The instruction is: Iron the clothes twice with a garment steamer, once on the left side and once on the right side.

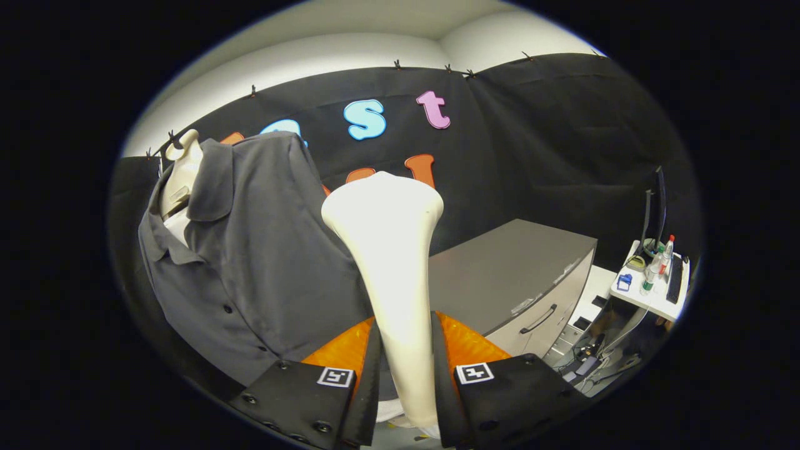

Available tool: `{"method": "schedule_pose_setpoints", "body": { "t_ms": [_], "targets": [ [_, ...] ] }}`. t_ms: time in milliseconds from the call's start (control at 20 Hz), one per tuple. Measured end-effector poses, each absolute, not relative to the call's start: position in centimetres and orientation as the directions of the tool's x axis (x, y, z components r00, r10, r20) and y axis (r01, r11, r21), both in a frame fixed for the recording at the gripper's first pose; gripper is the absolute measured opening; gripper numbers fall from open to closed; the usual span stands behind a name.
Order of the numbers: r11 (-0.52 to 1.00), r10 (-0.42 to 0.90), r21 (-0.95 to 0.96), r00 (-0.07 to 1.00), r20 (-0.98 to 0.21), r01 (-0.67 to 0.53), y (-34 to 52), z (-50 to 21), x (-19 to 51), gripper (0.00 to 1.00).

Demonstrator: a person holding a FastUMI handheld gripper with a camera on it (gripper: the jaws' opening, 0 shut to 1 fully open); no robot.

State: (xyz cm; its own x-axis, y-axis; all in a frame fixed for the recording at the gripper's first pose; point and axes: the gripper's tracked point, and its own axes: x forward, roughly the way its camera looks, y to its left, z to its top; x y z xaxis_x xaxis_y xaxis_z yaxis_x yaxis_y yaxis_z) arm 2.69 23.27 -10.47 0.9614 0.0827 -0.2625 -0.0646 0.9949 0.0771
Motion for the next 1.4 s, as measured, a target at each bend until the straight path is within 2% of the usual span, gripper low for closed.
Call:
{"method": "schedule_pose_setpoints", "body": {
  "t_ms": [450,700,1400],
  "targets": [
    [0.979,0.202,0.057,0.951,-0.236,-0.193,32.3,-9.3,1.4,0.46],
    [0.965,0.262,0.045,0.927,-0.269,-0.260,36.1,-10.9,1.4,0.46],
    [0.952,0.295,0.047,0.872,-0.391,-0.301,38.4,-16.7,4.1,0.46]
  ]
}}
